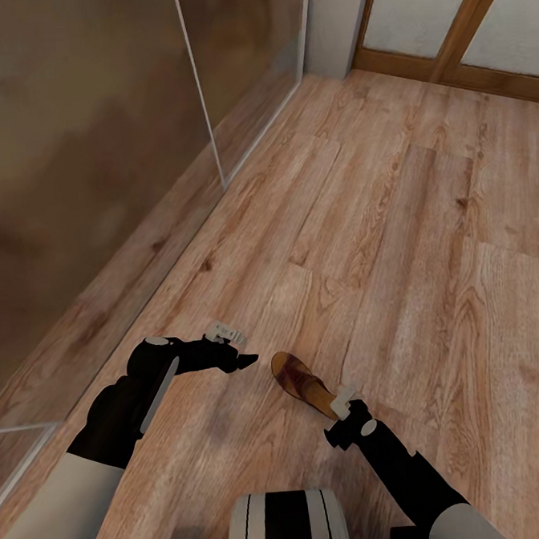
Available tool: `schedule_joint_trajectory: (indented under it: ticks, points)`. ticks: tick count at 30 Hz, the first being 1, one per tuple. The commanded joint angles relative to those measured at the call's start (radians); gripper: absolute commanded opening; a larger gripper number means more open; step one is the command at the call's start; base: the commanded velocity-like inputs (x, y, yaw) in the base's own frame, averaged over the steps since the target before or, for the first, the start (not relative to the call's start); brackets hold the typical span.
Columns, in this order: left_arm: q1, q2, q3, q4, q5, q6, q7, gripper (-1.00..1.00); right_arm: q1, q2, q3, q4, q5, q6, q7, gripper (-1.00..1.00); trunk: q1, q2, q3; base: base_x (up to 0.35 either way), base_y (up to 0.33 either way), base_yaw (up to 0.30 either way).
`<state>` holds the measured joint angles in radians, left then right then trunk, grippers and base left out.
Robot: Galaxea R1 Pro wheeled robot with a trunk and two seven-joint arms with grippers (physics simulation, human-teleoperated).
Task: Pick up the two gym shoes and the two sandals from the corridor floor and place them onto the hallstand (shoe rack) in the corridor, making sure they are on the rack and not on the floor. Arrange them so the two gym shoes are next to each other and the two sandals are next to each other.
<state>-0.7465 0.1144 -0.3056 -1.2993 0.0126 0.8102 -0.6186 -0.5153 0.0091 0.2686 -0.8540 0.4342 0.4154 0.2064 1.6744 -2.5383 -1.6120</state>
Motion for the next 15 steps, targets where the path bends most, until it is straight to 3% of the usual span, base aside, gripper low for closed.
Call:
schedule_joint_trajectory:
  ticks: [1, 15]
  points:
    - [-0.001, 0.001, -0.001, -0.001, 0.001, 0.006, -0.001, 1.0, 0.0, 0.0, 0.0, -0.002, 0.011, 0.005, 0.007, 1.0, 0.0, 0.0, -0.001, 0.01, 0.0, 0.0]
    - [-0.001, 0.001, -0.001, -0.001, 0.001, 0.006, -0.001, 1.0, 0.0, 0.0, 0.0, -0.002, 0.011, 0.005, 0.008, 1.0, 0.0, 0.0, -0.001, 0.004, 0.0, 0.0]
